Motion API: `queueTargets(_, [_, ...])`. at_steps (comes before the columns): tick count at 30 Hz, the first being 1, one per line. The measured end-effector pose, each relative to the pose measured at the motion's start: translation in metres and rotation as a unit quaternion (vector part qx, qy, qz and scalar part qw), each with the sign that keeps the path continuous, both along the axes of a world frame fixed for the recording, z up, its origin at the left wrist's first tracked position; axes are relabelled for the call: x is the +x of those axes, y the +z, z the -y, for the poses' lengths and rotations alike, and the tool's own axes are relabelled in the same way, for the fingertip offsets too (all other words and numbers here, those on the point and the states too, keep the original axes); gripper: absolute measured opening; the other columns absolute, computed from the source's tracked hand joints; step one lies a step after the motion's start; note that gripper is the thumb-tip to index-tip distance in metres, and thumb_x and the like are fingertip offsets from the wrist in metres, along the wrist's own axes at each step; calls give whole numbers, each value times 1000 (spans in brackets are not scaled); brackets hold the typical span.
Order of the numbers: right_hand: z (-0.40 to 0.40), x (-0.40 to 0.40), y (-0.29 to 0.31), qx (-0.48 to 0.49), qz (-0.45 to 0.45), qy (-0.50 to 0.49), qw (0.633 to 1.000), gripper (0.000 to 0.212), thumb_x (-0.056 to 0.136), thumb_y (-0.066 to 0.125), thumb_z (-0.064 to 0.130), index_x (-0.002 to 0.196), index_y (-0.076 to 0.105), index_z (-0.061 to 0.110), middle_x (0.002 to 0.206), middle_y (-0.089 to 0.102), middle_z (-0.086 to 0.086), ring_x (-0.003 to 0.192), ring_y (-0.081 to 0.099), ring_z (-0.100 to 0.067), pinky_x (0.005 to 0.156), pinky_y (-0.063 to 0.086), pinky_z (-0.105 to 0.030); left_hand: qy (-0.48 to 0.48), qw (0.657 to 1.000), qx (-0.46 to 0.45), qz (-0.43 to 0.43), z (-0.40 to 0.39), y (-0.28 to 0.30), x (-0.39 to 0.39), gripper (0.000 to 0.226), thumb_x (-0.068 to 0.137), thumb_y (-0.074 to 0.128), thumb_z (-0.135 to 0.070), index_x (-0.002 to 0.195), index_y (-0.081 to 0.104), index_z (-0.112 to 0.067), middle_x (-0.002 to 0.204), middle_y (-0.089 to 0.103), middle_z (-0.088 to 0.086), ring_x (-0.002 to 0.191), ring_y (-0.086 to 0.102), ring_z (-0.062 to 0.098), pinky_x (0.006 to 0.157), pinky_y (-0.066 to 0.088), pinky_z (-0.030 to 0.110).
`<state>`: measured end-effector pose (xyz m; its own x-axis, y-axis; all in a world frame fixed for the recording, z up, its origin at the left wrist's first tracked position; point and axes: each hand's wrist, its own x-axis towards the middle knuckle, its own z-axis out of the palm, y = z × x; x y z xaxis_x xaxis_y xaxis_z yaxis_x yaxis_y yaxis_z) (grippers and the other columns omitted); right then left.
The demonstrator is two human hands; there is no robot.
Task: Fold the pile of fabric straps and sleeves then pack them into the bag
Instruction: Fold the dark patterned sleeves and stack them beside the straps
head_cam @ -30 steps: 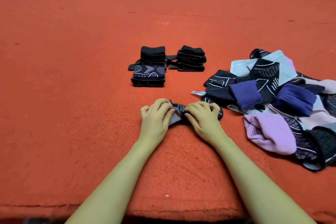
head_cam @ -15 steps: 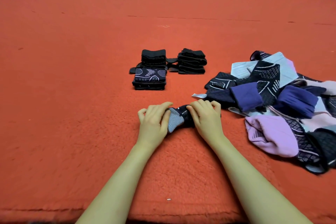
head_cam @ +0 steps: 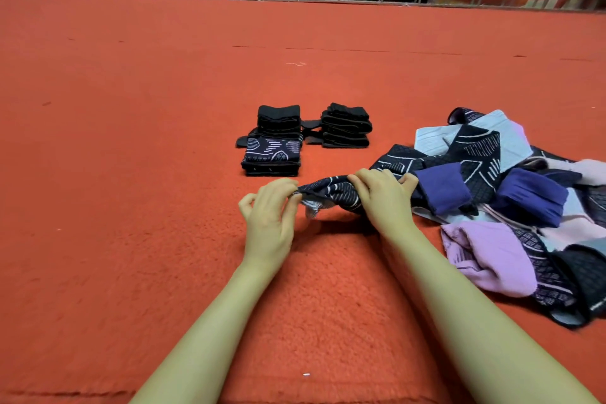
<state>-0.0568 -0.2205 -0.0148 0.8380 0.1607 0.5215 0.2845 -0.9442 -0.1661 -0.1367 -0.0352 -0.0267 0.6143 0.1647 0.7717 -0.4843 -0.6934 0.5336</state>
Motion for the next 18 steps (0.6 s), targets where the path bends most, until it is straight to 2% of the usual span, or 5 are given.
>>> queueTargets(4, [3, 6, 9, 8, -44, -10, 999, 35, 101, 36, 43, 88, 61, 21, 93, 67, 2, 101, 55, -24, 78, 16, -38, 17, 997, -68, -37, 4, -4, -4, 13, 93, 41, -36, 101, 51, -36, 99, 55, -24, 94, 49, -3, 87, 20, 17])
queueTargets(9, [-8, -1, -6, -16, -29, 3, 999, 26, 98, 44, 41, 105, 63, 25, 105, 58, 3, 103, 49, -24, 83, 18, -38, 29, 988, -68, -138, -1, -12, 6, 9, 90, 43, -35, 92, 52, -33, 85, 57, -20, 89, 53, 6, 79, 21, 28])
queueTargets(14, [-11, -20, -22, 0, 38, 123, 992, 35, 89, 41, 42, 113, 61, 27, 113, 61, 5, 104, 46, -15, 82, 19, -33, 85, 981, -58, -162, -7, -13, 19, 24, 92, 43, -20, 109, 61, -21, 105, 62, -8, 103, 55, 16, 77, 18, 24])
queueTargets(16, [-10, -23, -28, -17, 7, 145, 989, 41, 88, 39, 46, 118, 59, 26, 118, 61, 8, 111, 50, -13, 86, 18, -32, 83, 990, -1, -113, -5, -7, 20, 36, 84, 39, -19, 109, 64, -18, 110, 63, -4, 105, 52, 16, 76, 18, 24])
queueTargets(18, [-7, -21, -31, -3, -35, 138, 990, 52, 87, 31, 52, 126, 56, 27, 126, 58, 11, 121, 48, -10, 95, 13, -33, 37, 987, 138, -69, -2, -7, 22, 36, 79, 41, -19, 105, 67, -19, 111, 65, -4, 108, 51, 16, 79, 21, 26])
